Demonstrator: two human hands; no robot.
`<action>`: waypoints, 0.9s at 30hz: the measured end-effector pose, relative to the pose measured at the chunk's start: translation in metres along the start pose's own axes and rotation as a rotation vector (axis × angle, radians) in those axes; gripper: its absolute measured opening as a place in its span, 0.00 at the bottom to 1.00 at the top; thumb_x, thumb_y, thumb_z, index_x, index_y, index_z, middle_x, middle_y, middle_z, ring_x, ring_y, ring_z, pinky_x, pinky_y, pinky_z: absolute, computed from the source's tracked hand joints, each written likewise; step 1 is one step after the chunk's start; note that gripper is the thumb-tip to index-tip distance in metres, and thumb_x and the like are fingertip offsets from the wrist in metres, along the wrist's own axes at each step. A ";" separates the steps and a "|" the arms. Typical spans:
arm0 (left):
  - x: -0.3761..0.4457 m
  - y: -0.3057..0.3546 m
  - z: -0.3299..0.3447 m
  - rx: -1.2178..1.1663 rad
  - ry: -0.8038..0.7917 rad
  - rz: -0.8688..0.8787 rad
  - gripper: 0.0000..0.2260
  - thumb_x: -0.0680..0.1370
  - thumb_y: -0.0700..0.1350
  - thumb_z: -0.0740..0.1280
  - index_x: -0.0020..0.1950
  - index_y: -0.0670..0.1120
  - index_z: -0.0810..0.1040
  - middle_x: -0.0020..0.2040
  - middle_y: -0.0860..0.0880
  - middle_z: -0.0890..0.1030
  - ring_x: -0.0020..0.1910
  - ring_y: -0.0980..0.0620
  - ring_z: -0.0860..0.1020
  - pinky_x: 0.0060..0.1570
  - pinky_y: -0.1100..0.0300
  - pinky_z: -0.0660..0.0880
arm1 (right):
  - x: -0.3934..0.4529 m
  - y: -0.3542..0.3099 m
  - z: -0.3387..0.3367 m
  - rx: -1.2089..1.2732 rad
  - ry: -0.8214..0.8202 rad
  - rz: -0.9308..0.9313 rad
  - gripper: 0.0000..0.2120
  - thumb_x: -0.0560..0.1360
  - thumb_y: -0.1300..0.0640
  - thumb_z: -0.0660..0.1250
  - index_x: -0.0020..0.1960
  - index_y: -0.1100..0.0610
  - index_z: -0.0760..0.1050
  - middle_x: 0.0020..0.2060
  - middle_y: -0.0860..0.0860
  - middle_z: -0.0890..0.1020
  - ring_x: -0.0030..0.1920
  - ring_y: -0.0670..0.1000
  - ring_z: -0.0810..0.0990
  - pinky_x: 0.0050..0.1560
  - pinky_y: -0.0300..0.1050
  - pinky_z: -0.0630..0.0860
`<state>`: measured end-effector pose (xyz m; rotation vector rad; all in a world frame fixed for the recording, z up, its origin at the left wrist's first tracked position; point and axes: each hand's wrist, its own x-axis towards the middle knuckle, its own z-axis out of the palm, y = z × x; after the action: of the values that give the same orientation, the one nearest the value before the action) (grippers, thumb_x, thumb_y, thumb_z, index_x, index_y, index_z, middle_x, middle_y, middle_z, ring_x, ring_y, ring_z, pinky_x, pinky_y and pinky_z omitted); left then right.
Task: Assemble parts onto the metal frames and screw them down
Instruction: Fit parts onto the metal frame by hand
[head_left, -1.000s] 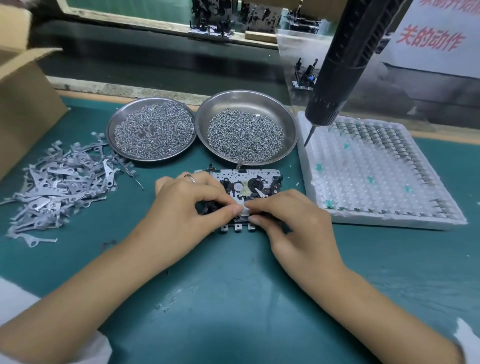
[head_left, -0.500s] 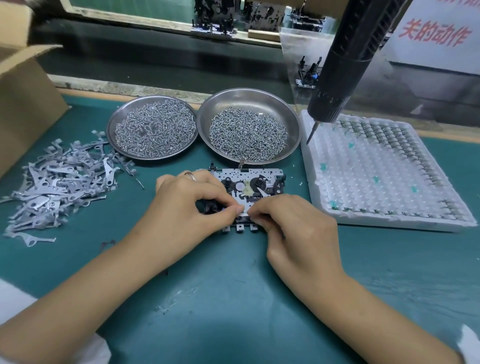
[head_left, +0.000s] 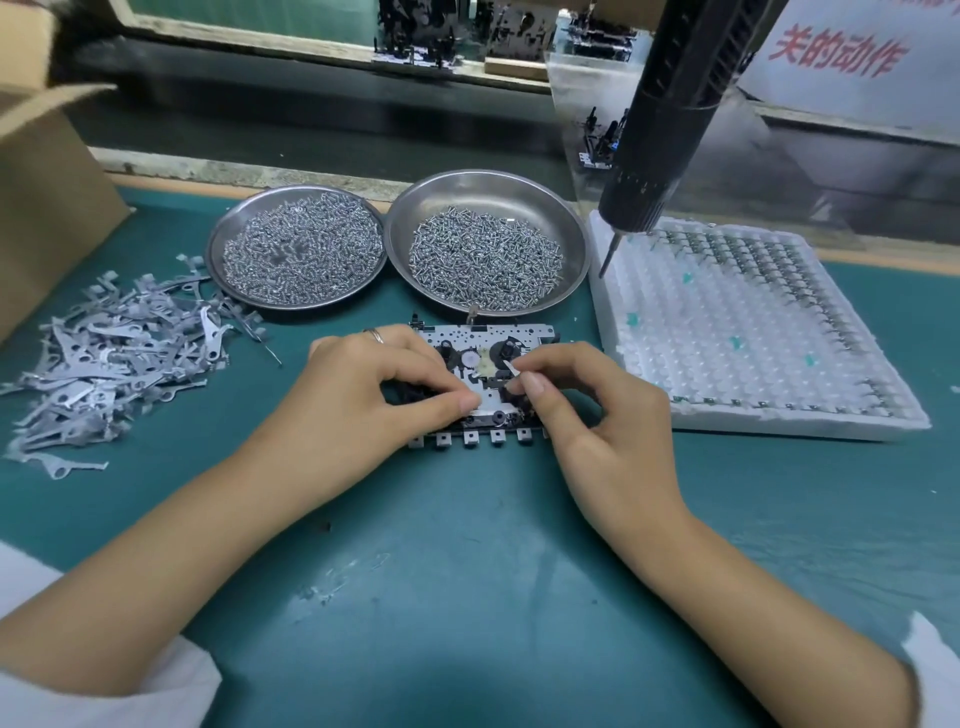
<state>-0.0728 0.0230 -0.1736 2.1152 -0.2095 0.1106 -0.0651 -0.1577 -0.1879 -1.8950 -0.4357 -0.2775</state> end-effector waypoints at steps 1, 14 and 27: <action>0.000 0.000 0.000 0.004 0.003 0.003 0.10 0.64 0.57 0.70 0.38 0.54 0.85 0.39 0.57 0.80 0.41 0.58 0.78 0.50 0.61 0.70 | 0.000 0.000 0.000 0.009 -0.002 0.008 0.14 0.74 0.65 0.66 0.45 0.45 0.76 0.37 0.45 0.83 0.41 0.42 0.81 0.46 0.34 0.76; 0.049 -0.036 -0.053 0.721 0.417 -0.135 0.15 0.80 0.47 0.64 0.65 0.45 0.76 0.61 0.38 0.77 0.59 0.36 0.72 0.58 0.46 0.66 | 0.002 0.000 0.000 0.063 0.037 0.055 0.13 0.75 0.65 0.68 0.44 0.46 0.78 0.37 0.44 0.82 0.41 0.44 0.81 0.44 0.35 0.75; 0.055 -0.049 -0.054 0.782 0.533 -0.078 0.06 0.77 0.47 0.68 0.48 0.48 0.84 0.46 0.45 0.84 0.48 0.42 0.77 0.53 0.54 0.58 | 0.003 0.003 0.002 -0.029 0.037 -0.029 0.13 0.75 0.62 0.68 0.46 0.42 0.78 0.39 0.42 0.82 0.42 0.45 0.80 0.40 0.39 0.76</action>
<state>-0.0091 0.0887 -0.1777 2.7546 0.2843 0.8075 -0.0616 -0.1564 -0.1901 -1.9096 -0.4364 -0.3394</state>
